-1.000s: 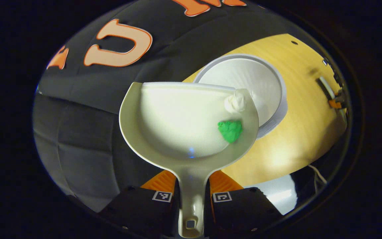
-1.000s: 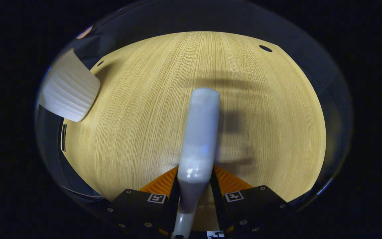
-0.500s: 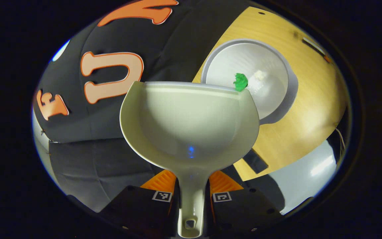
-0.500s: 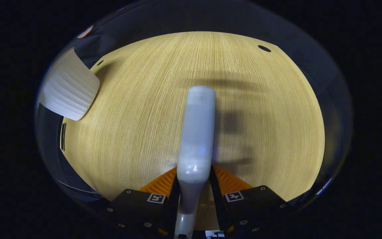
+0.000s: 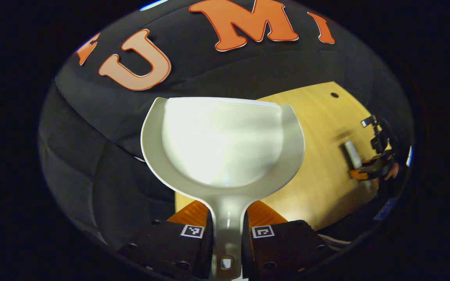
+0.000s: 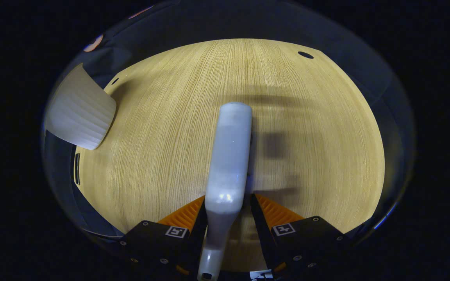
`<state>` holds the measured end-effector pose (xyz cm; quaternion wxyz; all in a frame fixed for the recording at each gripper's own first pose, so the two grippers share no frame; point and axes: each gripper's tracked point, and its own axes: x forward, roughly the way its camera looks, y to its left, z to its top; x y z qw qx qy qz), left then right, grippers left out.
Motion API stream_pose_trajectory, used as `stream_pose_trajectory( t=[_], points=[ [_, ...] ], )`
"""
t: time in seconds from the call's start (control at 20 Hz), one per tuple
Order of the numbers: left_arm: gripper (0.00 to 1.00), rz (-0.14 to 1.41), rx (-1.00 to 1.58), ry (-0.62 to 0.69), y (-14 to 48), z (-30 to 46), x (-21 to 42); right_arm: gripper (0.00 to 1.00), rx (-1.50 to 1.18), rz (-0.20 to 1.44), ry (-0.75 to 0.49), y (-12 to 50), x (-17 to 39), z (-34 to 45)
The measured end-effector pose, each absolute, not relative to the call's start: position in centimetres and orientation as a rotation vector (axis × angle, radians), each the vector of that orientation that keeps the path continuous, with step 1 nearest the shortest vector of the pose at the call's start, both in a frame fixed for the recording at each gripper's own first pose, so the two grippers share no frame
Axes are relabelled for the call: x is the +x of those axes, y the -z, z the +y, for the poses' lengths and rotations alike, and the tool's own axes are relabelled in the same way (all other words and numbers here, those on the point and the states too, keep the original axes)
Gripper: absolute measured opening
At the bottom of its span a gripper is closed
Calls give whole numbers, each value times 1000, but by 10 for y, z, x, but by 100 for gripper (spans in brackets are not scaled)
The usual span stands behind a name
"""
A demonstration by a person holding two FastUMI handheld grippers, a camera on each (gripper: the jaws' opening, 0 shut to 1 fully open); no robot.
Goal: Pick up the small broom and dustpan from the desktop, sweep the trash into the dustpan with the broom, and then empty the trash into the garbage bin.
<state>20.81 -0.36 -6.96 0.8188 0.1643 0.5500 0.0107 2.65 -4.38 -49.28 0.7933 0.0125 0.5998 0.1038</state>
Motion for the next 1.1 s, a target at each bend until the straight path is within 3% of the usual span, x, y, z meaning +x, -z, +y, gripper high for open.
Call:
stream_pose_trajectory(
  t=[0.25,0.4,0.8,1.1],
  points=[
    [30,1193,-4,136,110,-151,196,67,50,1281,-228,484,23,-42],
    [30,1187,-42,173,141,-192,195,72,59,1263,-228,478,24,-43],
    [30,1328,-7,101,293,-210,147,72,46,1248,-214,475,23,-56],
    [30,1432,-41,38,364,-198,117,72,18,1241,-229,475,20,-51]
  ],
)
